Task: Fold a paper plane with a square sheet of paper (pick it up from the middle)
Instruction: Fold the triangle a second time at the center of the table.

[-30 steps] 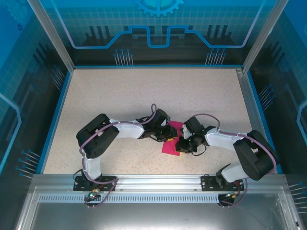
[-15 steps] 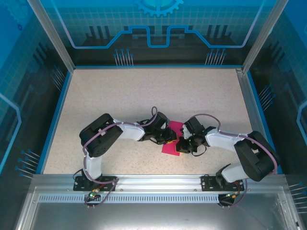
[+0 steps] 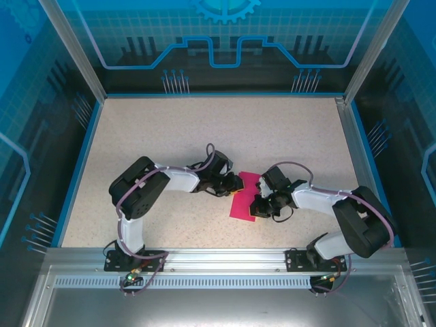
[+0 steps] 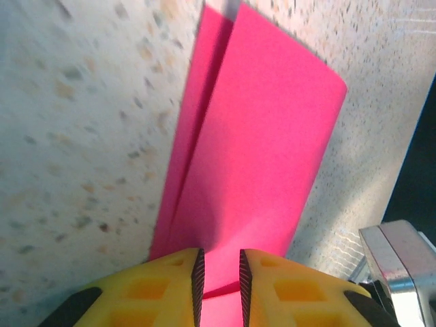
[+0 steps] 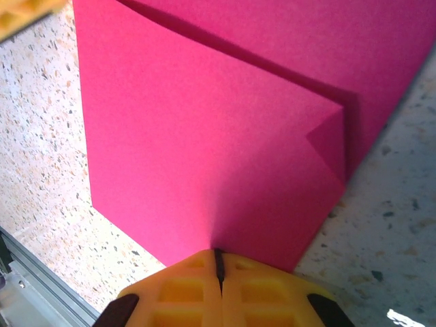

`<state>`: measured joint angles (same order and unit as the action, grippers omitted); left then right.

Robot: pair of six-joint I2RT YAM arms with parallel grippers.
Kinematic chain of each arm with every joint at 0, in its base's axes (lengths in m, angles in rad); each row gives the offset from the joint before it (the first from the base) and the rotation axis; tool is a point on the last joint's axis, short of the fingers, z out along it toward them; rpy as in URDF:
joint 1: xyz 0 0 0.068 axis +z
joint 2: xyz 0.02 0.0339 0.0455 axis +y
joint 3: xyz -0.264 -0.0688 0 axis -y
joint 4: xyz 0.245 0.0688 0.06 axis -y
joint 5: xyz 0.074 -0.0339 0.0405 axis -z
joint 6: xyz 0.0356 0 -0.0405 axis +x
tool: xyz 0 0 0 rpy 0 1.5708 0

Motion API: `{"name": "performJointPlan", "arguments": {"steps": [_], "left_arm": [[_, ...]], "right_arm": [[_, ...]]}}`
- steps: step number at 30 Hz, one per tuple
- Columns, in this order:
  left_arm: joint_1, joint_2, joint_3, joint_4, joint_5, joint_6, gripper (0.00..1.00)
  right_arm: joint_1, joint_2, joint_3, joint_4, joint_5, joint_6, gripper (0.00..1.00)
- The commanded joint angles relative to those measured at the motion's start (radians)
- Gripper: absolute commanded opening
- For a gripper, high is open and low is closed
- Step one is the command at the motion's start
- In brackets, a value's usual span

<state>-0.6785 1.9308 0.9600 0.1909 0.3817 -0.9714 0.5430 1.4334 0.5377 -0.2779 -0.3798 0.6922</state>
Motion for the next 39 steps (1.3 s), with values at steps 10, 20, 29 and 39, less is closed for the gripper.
{"name": "performJointPlan", "arguments": {"steps": [10,20,29,39], "left_arm": [[0.0,-0.143,0.015,-0.116,-0.043,0.088,0.28],[-0.067,-0.034,-0.031,0.027,0.066,0.033,0.25],[-0.068,0.004,-0.036,-0.065,-0.006,0.049,0.24],[-0.068,0.007,-0.034,-0.09,-0.013,0.053,0.23]], "right_arm": [[0.015,0.055,-0.042,-0.05,0.068,-0.012,0.07],[0.017,0.028,-0.027,0.007,0.022,0.022,0.08],[0.018,-0.067,0.018,0.03,-0.041,0.05,0.11],[0.024,0.078,0.073,0.068,-0.056,0.044,0.12]]}}
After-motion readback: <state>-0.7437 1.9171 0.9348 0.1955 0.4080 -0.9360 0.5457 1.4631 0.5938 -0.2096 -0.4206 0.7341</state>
